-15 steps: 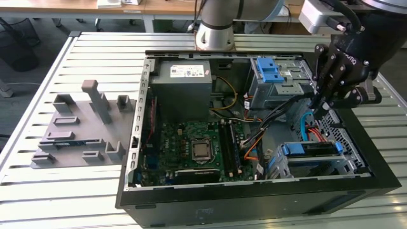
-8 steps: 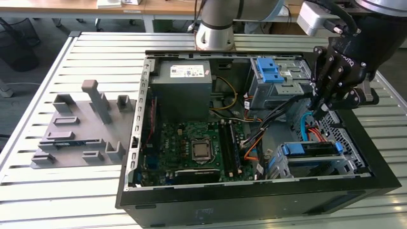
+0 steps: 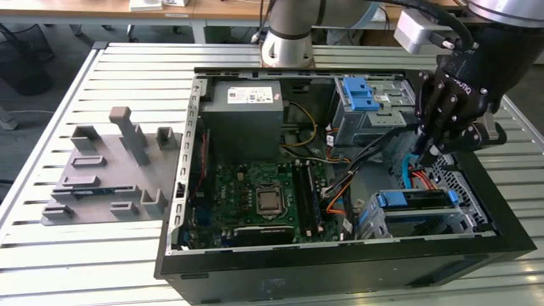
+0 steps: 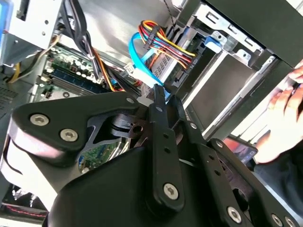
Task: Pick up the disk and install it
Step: 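Insert the second disk wire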
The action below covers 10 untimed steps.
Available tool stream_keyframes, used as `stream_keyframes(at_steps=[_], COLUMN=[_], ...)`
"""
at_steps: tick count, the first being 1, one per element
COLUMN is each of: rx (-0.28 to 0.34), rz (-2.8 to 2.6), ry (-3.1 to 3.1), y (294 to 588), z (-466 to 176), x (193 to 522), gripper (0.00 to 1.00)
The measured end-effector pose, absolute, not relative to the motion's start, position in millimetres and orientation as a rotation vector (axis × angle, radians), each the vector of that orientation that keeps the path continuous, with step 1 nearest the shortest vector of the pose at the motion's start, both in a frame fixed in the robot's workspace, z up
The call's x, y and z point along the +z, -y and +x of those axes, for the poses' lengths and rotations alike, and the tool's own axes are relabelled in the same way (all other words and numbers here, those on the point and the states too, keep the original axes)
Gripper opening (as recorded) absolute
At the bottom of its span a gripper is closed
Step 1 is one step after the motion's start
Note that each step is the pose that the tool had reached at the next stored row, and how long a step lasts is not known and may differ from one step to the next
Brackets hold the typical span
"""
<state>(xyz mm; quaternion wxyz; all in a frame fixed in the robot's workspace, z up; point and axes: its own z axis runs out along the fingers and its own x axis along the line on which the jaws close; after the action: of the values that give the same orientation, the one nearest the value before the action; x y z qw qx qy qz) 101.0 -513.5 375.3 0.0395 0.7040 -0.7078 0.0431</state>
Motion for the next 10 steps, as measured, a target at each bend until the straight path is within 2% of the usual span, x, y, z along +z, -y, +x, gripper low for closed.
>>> stream_keyframes(at_steps=[7, 10], rx=[0.144, 0.123], rz=[2.152, 2.162], ry=[2.164, 2.174], y=[513, 513], z=[102, 102], x=[366, 364], gripper=[0.24, 0.22])
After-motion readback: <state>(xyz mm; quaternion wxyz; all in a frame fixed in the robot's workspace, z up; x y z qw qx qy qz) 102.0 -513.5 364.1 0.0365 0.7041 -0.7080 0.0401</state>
